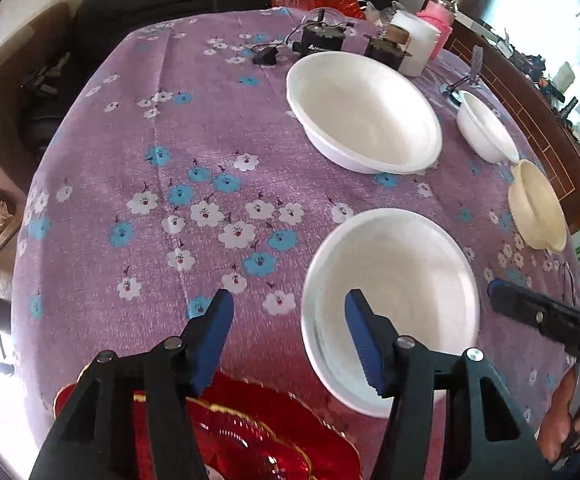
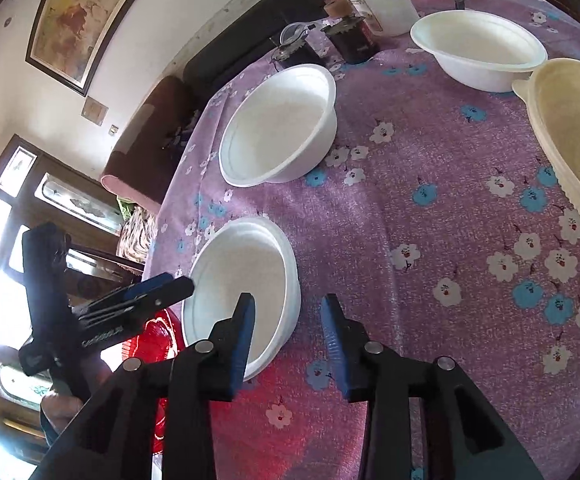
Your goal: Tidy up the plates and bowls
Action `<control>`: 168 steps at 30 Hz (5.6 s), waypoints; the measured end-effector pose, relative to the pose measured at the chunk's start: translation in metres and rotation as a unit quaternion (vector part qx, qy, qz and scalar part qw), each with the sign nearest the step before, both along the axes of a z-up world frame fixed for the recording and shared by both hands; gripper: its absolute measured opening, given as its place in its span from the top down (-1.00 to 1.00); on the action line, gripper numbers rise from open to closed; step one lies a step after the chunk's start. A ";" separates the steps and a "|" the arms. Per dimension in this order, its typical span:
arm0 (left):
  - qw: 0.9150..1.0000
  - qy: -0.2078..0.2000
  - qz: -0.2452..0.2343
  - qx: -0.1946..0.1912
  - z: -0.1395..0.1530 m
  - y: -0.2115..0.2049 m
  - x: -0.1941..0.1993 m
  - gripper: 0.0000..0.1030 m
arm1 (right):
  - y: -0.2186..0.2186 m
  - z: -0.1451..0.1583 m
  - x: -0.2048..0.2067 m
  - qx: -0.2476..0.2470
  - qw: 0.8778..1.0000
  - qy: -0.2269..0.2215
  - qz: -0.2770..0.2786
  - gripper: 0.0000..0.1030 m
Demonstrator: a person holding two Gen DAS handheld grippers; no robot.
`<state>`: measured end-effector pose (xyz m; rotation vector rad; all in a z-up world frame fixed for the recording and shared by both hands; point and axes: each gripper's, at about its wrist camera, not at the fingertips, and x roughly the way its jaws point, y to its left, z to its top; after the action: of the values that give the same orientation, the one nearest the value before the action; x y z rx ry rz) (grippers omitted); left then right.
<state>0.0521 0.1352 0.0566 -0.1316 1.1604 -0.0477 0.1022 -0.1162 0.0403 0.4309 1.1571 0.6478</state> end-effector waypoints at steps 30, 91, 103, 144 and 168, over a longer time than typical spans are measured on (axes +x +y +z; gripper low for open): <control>0.991 -0.019 -0.119 -0.062 0.006 -0.131 -0.094 0.42 | -0.094 0.007 -0.085 -0.031 0.999 -0.007 -0.024 0.79; 0.994 -0.074 -0.059 -0.059 0.042 -0.088 -0.091 -0.29 | -0.132 0.061 -0.064 -0.011 0.994 -0.089 -0.069 0.21; 0.997 -0.055 0.023 -0.040 0.070 -0.037 0.012 -0.29 | -0.079 0.087 0.045 -0.017 0.997 -0.073 -0.028 0.21; 0.993 0.019 0.079 -0.082 -0.012 0.009 0.143 -0.27 | -0.017 0.003 0.167 -0.007 1.000 0.006 -0.006 0.20; 0.979 0.072 -0.145 -0.125 -0.009 -0.231 0.133 -0.26 | -0.272 0.001 0.097 -0.055 0.983 0.021 -0.173 0.14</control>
<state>0.1854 -0.0958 0.0472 -0.1900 1.3087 -0.4495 0.1993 -0.3884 0.0409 0.5375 1.1175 0.2724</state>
